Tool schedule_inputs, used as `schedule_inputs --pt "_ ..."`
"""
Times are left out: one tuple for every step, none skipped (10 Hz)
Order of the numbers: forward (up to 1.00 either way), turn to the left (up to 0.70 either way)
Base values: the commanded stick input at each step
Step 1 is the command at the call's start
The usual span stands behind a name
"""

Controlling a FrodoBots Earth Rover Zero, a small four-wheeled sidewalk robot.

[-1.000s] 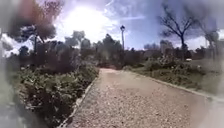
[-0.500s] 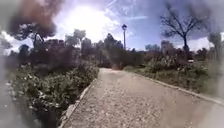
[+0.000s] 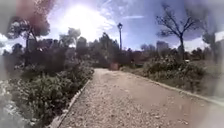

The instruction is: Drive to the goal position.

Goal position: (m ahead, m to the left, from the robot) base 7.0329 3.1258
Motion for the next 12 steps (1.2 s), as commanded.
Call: schedule_inputs --pt "0.7 0.0" --pt "0.7 0.0" --pt "0.7 0.0" --pt "0.7 0.0" --pt "0.7 0.0" --pt "0.7 0.0" --pt "0.7 0.0" --pt "0.7 0.0" --pt "0.7 0.0" --pt "0.7 0.0" --pt "0.7 0.0" --pt "0.7 0.0"
